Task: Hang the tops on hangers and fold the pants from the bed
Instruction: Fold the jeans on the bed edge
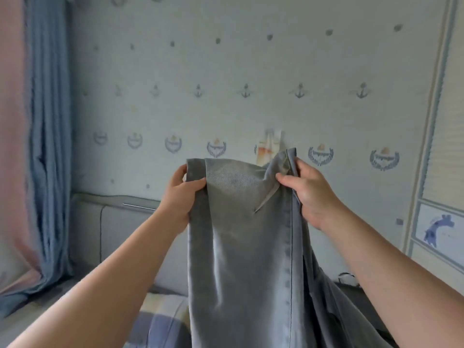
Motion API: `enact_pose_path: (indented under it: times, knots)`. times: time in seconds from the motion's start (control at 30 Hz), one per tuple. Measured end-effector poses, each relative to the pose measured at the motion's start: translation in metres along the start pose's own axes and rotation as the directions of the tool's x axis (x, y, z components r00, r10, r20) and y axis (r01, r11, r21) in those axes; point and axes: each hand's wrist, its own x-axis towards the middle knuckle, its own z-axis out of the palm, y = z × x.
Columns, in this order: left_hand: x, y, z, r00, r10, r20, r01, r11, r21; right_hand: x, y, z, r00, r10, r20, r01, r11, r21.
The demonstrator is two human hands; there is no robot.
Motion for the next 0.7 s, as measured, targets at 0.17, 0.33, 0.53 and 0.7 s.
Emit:
enact_pose_path:
  times: [0.17,0.33,0.53,0.7]
  knots:
    - [0.046,0.087,-0.096,0.98,0.196,-0.045,-0.188,0.97,0.152,0.06,-0.018,0.121,0.994,-0.084,0.065,0.082,0.996,0.032]
    - [0.071,0.171,-0.197,0.926,0.358,-0.118,-0.311,0.902,0.299,0.101,-0.036,0.25,0.968,-0.171,0.185,0.149,0.98,0.13]
    - [0.065,0.256,-0.301,0.839,0.516,-0.173,-0.374,0.777,0.506,0.121,-0.055,0.389,0.917,-0.243,0.316,0.127,0.93,0.346]
    - [0.04,0.282,-0.377,0.796,0.552,-0.249,-0.283,0.702,0.653,0.118,-0.043,0.486,0.862,-0.201,0.465,-0.046,0.883,0.468]
